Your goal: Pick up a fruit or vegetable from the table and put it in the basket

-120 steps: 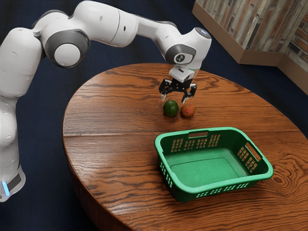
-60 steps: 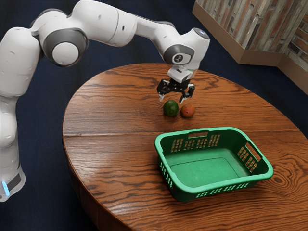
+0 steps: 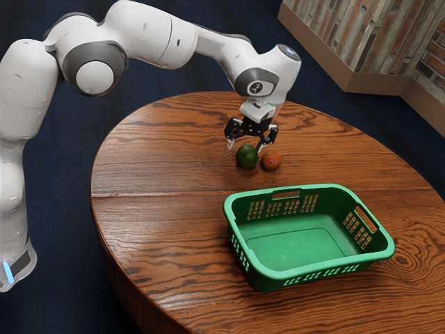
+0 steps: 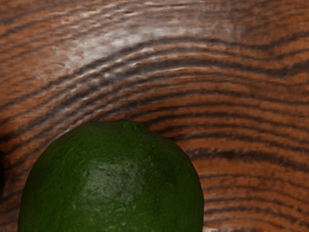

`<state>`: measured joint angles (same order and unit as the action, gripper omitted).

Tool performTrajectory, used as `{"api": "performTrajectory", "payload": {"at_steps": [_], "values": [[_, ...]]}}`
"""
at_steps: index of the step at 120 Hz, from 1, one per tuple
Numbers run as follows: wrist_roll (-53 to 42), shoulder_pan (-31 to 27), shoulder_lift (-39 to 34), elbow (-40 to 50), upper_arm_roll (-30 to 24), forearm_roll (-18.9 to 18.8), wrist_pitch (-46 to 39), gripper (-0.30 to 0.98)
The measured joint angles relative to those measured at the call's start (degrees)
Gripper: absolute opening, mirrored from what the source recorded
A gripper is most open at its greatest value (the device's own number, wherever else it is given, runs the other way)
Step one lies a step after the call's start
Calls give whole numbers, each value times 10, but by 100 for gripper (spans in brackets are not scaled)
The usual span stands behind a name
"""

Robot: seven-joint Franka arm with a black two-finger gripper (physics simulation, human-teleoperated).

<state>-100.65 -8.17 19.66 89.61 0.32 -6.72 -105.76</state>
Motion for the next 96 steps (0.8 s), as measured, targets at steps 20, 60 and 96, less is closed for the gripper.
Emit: {"api": "performTrajectory", "payload": {"at_steps": [20, 60, 96], "values": [[1, 0, 1, 3, 0, -1, 0, 69], [4, 0, 2, 9, 1, -2, -23, 69], [7, 0, 4, 17, 1, -2, -44, 68]]}}
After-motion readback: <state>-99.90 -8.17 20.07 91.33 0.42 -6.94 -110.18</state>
